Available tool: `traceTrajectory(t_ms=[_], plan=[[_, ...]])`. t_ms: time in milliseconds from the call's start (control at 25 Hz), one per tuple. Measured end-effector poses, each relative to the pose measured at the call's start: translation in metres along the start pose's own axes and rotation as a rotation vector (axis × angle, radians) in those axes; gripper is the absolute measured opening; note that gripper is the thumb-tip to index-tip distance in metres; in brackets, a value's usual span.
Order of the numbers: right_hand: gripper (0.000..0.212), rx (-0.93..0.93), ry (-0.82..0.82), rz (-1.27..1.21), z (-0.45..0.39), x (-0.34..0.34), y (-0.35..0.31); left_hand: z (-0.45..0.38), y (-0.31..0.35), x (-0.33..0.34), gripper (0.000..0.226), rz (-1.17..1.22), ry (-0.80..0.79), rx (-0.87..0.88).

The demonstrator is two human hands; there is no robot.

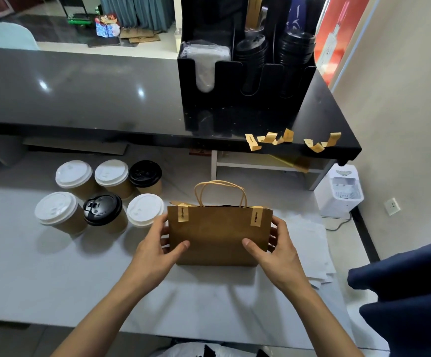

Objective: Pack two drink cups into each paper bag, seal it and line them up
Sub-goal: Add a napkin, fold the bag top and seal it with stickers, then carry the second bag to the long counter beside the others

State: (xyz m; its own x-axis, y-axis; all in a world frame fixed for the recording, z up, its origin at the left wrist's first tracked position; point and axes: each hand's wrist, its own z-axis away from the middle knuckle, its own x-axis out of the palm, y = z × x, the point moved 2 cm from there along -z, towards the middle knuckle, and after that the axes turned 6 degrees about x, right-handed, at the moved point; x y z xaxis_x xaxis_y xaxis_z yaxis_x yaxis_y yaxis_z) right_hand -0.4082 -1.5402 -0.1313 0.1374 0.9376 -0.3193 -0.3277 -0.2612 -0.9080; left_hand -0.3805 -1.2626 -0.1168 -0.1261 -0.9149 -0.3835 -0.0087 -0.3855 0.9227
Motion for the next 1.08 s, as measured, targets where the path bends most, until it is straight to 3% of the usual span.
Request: traceTrajectory(t_ms=[200,480,720,920,1080], plan=[[0.069,-0.056,0.018,-0.022,0.000,-0.010,-0.003,0.007,0.004,0.008,0.075,0.079,0.039,0.006],[0.052,-0.110,0.047,-0.142,-0.001,-0.017,-0.012,0.014,0.019,0.015,0.044,0.244,0.130,0.026],[0.049,-0.152,0.002,-0.190,-0.005,-0.019,-0.019,0.022,0.035,0.014,0.062,0.257,0.153,0.067],[0.068,-0.234,-0.031,-0.181,0.004,-0.016,-0.035,0.034,0.043,0.011,0.071,0.250,0.190,0.053],[0.070,-0.276,-0.067,-0.159,0.004,-0.009,-0.046,0.048,0.050,0.002,0.071,0.247,0.256,0.061]])
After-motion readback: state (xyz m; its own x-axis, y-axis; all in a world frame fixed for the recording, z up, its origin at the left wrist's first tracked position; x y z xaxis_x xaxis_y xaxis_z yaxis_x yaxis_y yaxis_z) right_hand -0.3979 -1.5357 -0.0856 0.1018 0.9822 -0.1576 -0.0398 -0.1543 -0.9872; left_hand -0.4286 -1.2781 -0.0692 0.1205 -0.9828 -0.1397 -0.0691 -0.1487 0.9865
